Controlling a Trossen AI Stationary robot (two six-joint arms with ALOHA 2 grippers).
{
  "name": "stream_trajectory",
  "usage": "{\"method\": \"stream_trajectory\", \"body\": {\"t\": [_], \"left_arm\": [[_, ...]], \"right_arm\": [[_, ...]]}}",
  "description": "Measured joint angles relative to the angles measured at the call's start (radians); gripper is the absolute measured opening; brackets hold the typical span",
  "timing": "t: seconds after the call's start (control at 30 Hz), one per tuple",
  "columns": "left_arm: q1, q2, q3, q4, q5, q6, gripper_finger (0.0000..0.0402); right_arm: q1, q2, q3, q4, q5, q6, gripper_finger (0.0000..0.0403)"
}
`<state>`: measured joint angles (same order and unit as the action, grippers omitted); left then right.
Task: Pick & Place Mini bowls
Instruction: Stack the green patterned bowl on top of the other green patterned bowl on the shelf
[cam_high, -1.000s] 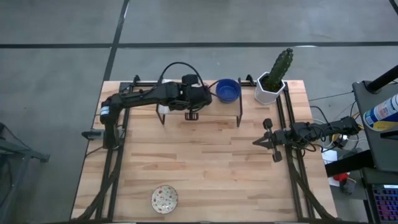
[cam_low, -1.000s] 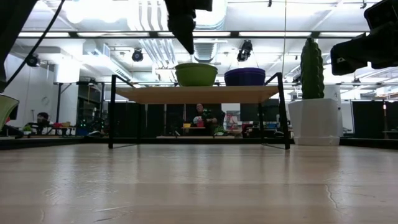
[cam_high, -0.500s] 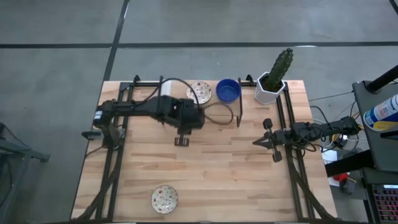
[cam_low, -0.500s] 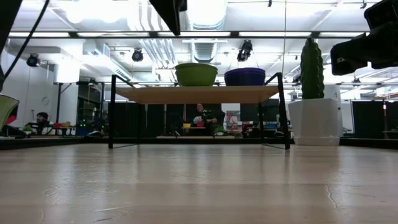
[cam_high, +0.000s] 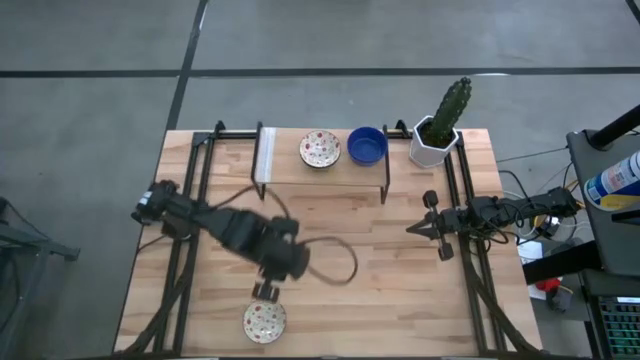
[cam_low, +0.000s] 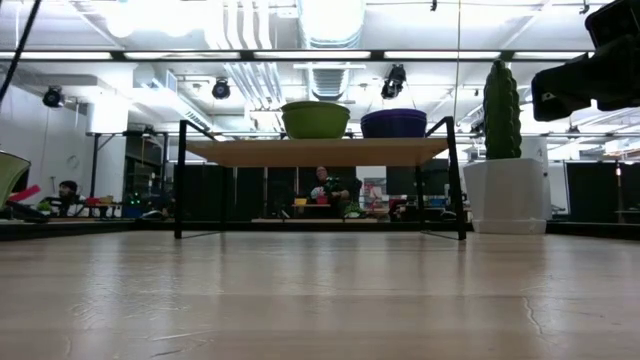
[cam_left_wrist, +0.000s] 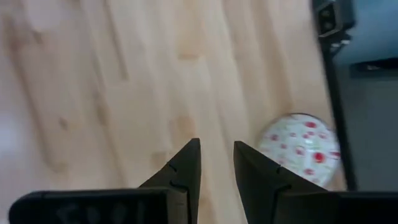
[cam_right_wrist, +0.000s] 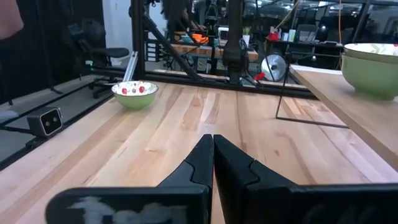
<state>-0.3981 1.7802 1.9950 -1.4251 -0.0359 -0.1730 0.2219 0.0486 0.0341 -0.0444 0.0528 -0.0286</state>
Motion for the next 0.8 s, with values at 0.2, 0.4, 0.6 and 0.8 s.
{"method": "stream_trajectory", "body": {"t": [0.2,0.4,0.6,0.8], "left_arm": [[-0.135,0.000,-0.067,0.029,-0.016,-0.168,0.0090],[-0.222,0.000,-0.172,0.132,-0.017,-0.370,0.0090],[-0.289,0.001,-0.295,0.253,-0.017,-0.487,0.0090],[-0.351,0.001,-0.403,0.403,-0.017,-0.568,0.0090]], "right_arm": [[0.000,0.000,0.000,0.000,0.000,0.000,0.0008],[0.000,0.000,0.000,0.000,0.000,0.001,0.0008],[0.000,0.000,0.000,0.000,0.000,0.003,0.0008],[0.000,0.000,0.000,0.000,0.000,0.000,0.0008]]}}
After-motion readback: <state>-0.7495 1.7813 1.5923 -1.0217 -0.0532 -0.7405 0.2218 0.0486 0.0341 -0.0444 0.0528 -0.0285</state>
